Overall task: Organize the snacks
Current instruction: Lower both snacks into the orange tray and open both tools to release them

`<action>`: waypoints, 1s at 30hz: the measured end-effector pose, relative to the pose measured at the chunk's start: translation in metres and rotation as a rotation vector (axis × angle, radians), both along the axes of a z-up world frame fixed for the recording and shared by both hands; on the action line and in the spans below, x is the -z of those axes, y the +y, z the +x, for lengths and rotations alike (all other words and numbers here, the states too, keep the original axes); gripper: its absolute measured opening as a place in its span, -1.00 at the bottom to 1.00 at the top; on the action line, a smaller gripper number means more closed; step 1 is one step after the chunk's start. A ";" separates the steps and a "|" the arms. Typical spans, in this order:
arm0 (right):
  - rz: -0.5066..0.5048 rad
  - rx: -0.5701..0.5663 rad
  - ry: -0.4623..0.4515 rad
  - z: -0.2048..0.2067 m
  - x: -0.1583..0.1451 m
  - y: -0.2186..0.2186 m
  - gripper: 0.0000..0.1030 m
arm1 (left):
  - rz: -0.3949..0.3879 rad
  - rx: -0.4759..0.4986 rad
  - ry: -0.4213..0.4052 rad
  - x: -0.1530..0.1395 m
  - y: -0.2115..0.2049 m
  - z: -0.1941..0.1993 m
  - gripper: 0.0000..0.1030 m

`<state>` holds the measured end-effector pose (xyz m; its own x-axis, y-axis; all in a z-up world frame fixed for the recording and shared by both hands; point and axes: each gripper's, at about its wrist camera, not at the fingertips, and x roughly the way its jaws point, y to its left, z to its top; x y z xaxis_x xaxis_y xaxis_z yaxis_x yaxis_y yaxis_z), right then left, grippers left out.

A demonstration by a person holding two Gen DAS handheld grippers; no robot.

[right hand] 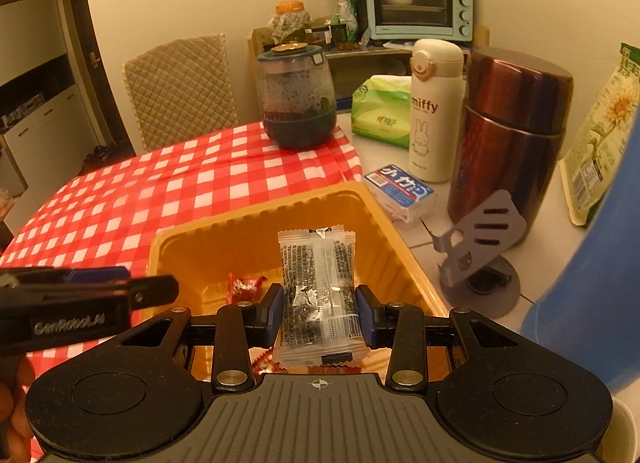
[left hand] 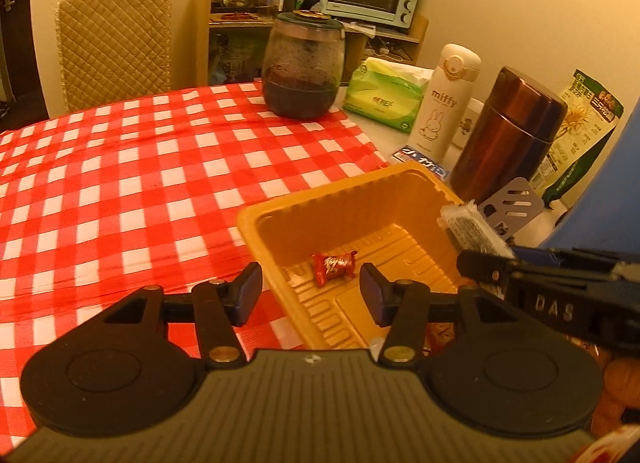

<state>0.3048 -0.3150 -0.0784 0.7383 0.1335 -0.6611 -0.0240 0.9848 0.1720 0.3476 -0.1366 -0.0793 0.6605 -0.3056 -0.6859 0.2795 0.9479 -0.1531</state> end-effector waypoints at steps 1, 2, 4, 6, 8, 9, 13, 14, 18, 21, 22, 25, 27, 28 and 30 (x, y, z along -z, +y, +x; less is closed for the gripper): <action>0.001 -0.002 -0.001 0.002 -0.001 0.001 -0.24 | 0.003 -0.005 -0.001 0.000 0.002 0.000 0.04; 0.001 -0.005 -0.002 0.005 -0.001 0.002 -0.24 | 0.004 -0.008 -0.001 0.000 0.003 0.000 0.06; 0.000 -0.010 0.000 0.009 -0.002 0.003 -0.24 | 0.007 -0.014 0.000 0.000 0.006 0.000 0.07; -0.001 -0.014 0.002 0.013 -0.002 0.004 -0.24 | 0.006 -0.019 0.002 0.000 0.008 -0.001 0.07; 0.000 -0.017 0.004 0.016 -0.002 0.005 -0.24 | 0.008 -0.022 0.002 0.001 0.010 -0.001 0.08; 0.000 -0.018 0.005 0.017 -0.002 0.006 -0.24 | 0.007 -0.025 0.002 0.001 0.010 -0.001 0.10; 0.014 -0.016 0.010 0.024 0.000 0.006 -0.24 | 0.004 -0.037 0.003 0.001 0.015 -0.002 0.19; 0.029 -0.019 0.011 0.025 0.001 0.005 -0.24 | 0.003 -0.039 0.002 0.001 0.016 -0.002 0.25; 0.097 -0.034 -0.010 0.026 0.000 0.001 0.01 | 0.003 -0.054 -0.003 0.001 0.019 -0.005 0.44; 0.108 0.000 -0.025 0.021 -0.002 -0.006 0.24 | 0.005 -0.065 -0.011 0.000 0.022 -0.008 0.60; 0.111 0.008 -0.024 0.020 -0.002 -0.008 0.24 | 0.007 -0.069 -0.011 0.000 0.023 -0.009 0.65; 0.102 0.029 -0.022 0.014 -0.003 -0.013 0.24 | 0.009 -0.076 -0.009 0.001 0.024 -0.012 0.74; 0.099 0.036 -0.021 0.010 -0.004 -0.014 0.24 | 0.012 -0.079 -0.010 0.001 0.023 -0.014 0.79; 0.095 0.037 -0.020 0.008 -0.005 -0.014 0.24 | 0.015 -0.080 -0.010 0.001 0.023 -0.015 0.81; 0.085 0.037 -0.018 0.005 -0.006 -0.014 0.24 | 0.020 -0.085 -0.011 0.001 0.022 -0.018 0.85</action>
<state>0.3094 -0.3291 -0.0727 0.7551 0.1614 -0.6354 0.0081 0.9669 0.2552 0.3300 -0.1144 -0.0798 0.6910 -0.2346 -0.6837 0.1996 0.9710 -0.1314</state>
